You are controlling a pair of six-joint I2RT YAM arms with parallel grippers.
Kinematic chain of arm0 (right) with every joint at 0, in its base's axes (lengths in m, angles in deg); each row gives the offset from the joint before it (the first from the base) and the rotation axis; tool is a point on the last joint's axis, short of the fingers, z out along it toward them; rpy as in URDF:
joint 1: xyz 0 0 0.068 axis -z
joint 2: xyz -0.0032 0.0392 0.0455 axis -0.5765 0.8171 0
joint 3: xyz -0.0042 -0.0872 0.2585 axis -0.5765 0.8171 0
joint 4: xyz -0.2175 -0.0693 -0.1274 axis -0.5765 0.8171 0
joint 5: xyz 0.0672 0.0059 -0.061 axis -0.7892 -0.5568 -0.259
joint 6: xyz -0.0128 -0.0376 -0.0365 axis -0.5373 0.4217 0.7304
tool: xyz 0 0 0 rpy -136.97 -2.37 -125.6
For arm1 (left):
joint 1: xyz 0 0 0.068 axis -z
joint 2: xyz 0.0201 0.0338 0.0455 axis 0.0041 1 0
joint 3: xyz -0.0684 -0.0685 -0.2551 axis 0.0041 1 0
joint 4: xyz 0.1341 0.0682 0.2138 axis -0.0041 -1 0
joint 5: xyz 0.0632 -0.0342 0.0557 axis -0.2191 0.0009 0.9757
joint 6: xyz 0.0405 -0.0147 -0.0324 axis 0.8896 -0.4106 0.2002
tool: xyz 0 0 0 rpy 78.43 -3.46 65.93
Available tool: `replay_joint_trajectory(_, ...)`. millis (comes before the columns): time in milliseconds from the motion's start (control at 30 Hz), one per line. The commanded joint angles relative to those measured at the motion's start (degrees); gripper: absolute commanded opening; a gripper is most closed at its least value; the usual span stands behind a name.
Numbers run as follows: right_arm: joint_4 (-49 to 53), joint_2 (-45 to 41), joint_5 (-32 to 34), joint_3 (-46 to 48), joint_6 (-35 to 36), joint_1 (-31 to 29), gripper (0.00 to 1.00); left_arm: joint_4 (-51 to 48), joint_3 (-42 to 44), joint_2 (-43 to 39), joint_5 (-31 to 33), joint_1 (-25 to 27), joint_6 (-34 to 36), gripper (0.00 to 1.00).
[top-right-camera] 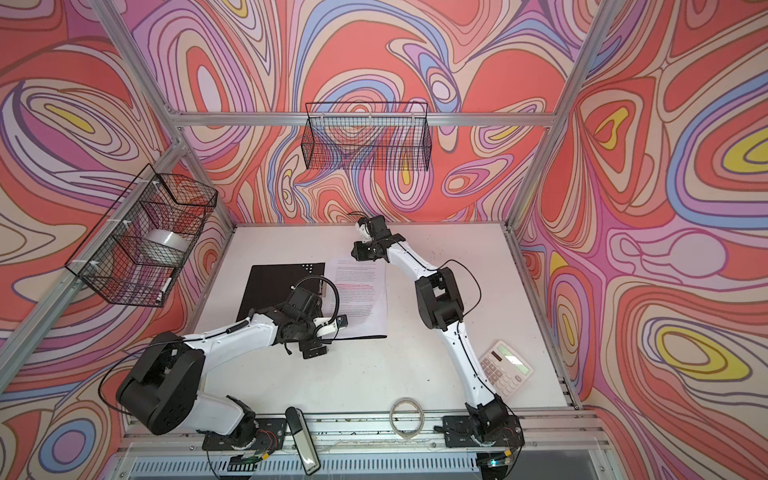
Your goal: Put the files into the folder
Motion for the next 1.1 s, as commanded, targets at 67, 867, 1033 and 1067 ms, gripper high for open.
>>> replay_joint_trajectory(67,-1.55,5.55,-1.44,-5.87,-1.18,2.3,0.25,3.0,0.98,2.58,1.86,1.14,3.11,1.0)
replay_joint_trajectory(867,17.19,13.85,-7.08,-18.15,5.83,4.2,0.37,6.87,3.13,4.56,3.36,1.86,6.43,1.0)
replay_joint_trajectory(1033,18.62,14.16,-9.66,-18.38,6.38,4.18,0.35,6.63,2.99,4.74,3.45,2.13,6.37,1.0)
replay_joint_trajectory(1067,18.69,14.16,-10.04,-18.38,6.51,4.18,0.34,6.54,3.0,4.82,3.45,2.17,6.37,1.0)
